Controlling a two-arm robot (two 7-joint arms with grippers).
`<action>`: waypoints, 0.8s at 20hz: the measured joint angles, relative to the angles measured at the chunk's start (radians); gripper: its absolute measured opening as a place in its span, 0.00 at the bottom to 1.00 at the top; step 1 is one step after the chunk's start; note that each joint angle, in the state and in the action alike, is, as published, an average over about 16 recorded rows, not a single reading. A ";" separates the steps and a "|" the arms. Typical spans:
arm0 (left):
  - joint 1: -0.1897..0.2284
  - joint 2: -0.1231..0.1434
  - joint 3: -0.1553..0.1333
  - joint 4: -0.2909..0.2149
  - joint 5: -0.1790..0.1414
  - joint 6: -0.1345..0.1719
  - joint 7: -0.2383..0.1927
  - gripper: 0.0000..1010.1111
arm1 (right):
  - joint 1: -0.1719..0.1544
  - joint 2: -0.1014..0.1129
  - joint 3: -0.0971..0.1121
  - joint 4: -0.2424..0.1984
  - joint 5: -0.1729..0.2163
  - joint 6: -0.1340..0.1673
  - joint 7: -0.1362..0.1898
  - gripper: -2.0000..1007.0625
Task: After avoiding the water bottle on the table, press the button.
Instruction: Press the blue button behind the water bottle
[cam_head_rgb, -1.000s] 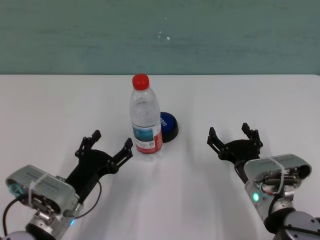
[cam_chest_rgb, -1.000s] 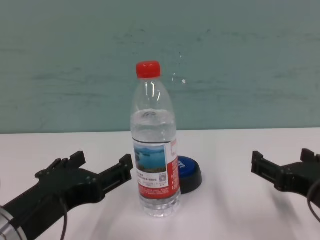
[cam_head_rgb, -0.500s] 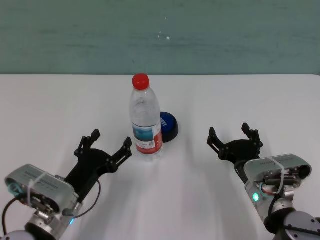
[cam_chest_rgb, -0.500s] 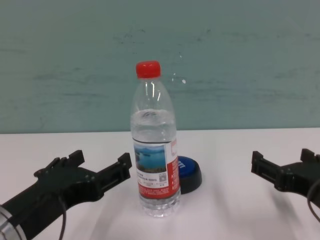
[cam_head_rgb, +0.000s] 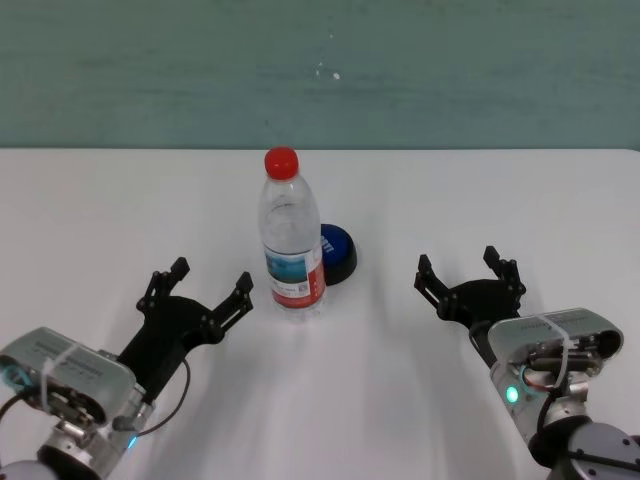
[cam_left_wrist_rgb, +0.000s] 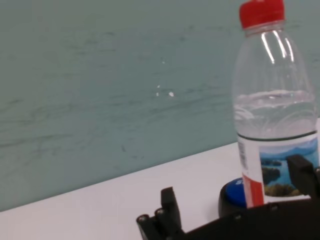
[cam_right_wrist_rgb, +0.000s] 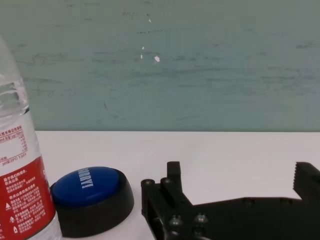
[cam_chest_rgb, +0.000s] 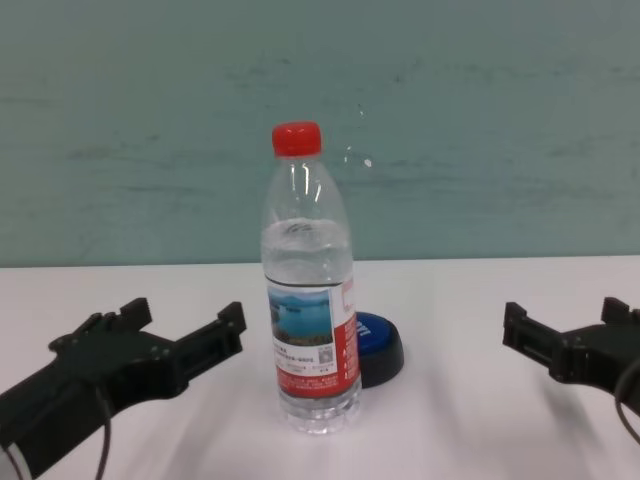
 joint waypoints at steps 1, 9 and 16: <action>0.000 0.001 -0.002 0.000 -0.002 0.001 0.000 1.00 | 0.000 0.000 0.000 0.000 0.000 0.000 0.000 1.00; 0.001 0.006 -0.021 0.003 -0.011 0.009 0.003 1.00 | 0.000 0.000 0.000 0.000 0.000 0.000 0.000 1.00; -0.001 0.008 -0.034 0.009 -0.016 0.013 0.005 1.00 | 0.000 0.000 0.000 0.000 0.000 0.000 0.000 1.00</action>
